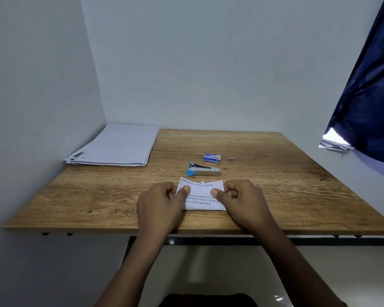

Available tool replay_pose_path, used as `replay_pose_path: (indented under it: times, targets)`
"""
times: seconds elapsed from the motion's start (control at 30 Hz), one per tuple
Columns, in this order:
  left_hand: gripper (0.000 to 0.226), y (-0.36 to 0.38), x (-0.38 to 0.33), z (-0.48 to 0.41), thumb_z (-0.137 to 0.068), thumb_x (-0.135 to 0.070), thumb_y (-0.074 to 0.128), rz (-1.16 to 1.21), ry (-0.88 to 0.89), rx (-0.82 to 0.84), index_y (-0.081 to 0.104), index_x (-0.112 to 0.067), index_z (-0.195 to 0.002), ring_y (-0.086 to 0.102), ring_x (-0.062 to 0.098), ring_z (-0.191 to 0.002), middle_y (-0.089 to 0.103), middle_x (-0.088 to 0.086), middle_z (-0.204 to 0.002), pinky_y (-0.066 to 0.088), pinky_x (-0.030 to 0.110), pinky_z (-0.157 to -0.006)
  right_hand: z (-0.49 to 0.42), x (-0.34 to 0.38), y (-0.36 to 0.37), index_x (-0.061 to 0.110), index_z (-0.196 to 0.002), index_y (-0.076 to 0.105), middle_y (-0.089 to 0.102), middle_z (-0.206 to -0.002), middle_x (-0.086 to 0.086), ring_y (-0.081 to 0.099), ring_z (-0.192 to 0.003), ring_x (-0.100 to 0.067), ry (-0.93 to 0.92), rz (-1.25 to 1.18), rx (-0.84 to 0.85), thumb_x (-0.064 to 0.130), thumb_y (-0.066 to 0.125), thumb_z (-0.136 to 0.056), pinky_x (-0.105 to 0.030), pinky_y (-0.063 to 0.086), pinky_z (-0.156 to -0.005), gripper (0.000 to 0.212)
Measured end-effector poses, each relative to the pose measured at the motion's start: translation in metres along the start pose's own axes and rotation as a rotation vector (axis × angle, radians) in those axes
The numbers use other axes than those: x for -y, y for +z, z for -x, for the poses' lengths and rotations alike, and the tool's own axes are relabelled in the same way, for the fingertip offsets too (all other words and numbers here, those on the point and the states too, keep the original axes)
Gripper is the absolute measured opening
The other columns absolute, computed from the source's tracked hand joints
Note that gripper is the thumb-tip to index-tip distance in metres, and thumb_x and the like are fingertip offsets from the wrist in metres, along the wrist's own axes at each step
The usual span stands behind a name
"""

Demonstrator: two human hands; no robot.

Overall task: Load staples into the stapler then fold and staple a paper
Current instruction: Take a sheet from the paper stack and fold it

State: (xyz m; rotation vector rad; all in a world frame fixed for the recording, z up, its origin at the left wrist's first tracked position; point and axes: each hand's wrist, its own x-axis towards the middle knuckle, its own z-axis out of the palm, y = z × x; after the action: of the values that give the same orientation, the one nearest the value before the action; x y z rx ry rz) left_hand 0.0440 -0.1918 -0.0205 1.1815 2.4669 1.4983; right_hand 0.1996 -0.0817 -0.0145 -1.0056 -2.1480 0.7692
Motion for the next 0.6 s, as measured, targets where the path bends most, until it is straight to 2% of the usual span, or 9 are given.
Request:
replay_pose_path:
  times: [0.07, 0.13, 0.23, 0.33, 0.6]
  targets:
    - [0.044, 0.002, -0.002, -0.001, -0.086, -0.044, 0.070, -0.038, -0.010, -0.018, 0.060, -0.012, -0.058, 0.054, 0.016, -0.052, 0.055, -0.001, -0.049, 0.029, 0.029, -0.051, -0.002, 0.001, 0.001, 0.016, -0.055, 0.048, 0.041, -0.047, 0.006, 0.038, -0.047, -0.010, 0.005, 0.038, 0.002, 0.031, 0.072, -0.091, -0.032, 0.028, -0.053, 0.046]
    - [0.042, 0.004, -0.004, 0.000, -0.087, -0.045, 0.069, -0.087, -0.011, -0.043, 0.064, -0.011, -0.063, 0.057, 0.020, -0.058, 0.057, -0.002, -0.052, 0.035, 0.032, -0.061, -0.006, 0.003, 0.001, 0.018, -0.054, 0.039, 0.040, -0.050, 0.005, 0.038, -0.050, -0.012, -0.007, 0.105, 0.009, 0.032, 0.070, -0.092, -0.034, 0.026, -0.053, 0.051]
    - [0.040, 0.006, -0.005, 0.002, -0.087, -0.043, 0.068, -0.087, 0.003, -0.080, 0.064, -0.011, -0.064, 0.058, 0.024, -0.062, 0.057, -0.002, -0.054, 0.038, 0.038, -0.068, -0.012, 0.005, 0.003, 0.018, -0.057, 0.039, 0.046, -0.054, 0.003, 0.045, -0.056, -0.015, -0.022, 0.208, 0.035, 0.038, 0.064, -0.096, -0.035, 0.025, -0.054, 0.050]
    - [0.043, 0.005, -0.003, 0.000, -0.087, -0.043, 0.069, -0.069, -0.006, -0.066, 0.063, -0.009, -0.063, 0.059, 0.025, -0.062, 0.059, 0.001, -0.055, 0.037, 0.037, -0.068, -0.019, 0.008, 0.005, 0.016, -0.063, 0.045, 0.055, -0.063, 0.000, 0.054, -0.067, -0.021, -0.023, 0.287, 0.066, 0.041, 0.057, -0.099, -0.036, 0.029, -0.058, 0.045]
    - [0.048, 0.005, -0.002, -0.005, -0.089, -0.050, 0.063, -0.121, 0.009, -0.059, 0.058, -0.011, -0.063, 0.057, 0.022, -0.062, 0.055, -0.003, -0.054, 0.032, 0.034, -0.064, -0.027, 0.012, 0.007, 0.026, -0.062, 0.036, 0.045, -0.063, 0.009, 0.041, -0.061, -0.008, -0.046, 0.388, 0.096, 0.039, 0.050, -0.103, -0.028, 0.025, -0.052, 0.045]
